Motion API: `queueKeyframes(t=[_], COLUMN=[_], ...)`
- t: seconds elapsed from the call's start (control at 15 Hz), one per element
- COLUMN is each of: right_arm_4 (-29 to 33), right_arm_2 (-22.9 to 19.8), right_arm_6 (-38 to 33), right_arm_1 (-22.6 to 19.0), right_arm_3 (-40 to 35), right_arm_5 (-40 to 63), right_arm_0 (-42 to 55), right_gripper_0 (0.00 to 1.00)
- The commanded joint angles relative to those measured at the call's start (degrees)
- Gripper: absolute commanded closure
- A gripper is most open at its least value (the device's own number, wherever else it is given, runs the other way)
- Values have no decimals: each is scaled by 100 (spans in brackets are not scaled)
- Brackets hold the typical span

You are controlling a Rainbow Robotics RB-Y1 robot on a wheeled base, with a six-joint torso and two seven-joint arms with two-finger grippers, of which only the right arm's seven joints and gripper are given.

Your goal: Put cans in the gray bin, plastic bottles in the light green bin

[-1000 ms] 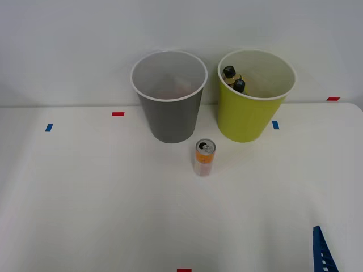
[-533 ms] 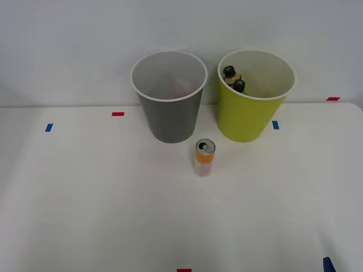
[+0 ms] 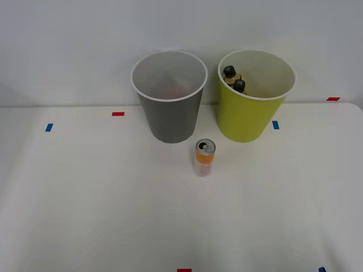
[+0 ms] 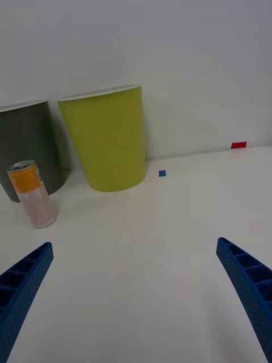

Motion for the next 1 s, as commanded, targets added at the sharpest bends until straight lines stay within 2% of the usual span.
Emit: queueKeyframes(t=[0.07, 1.0], right_arm_4=[-34, -60], right_arm_2=[14, -83], right_arm_6=[159, -237], right_arm_1=[68, 77], right_arm_3=[149, 149], right_arm_5=[-239, -239], right_arm_0=[-33, -33], right_gripper_0=[0, 0])
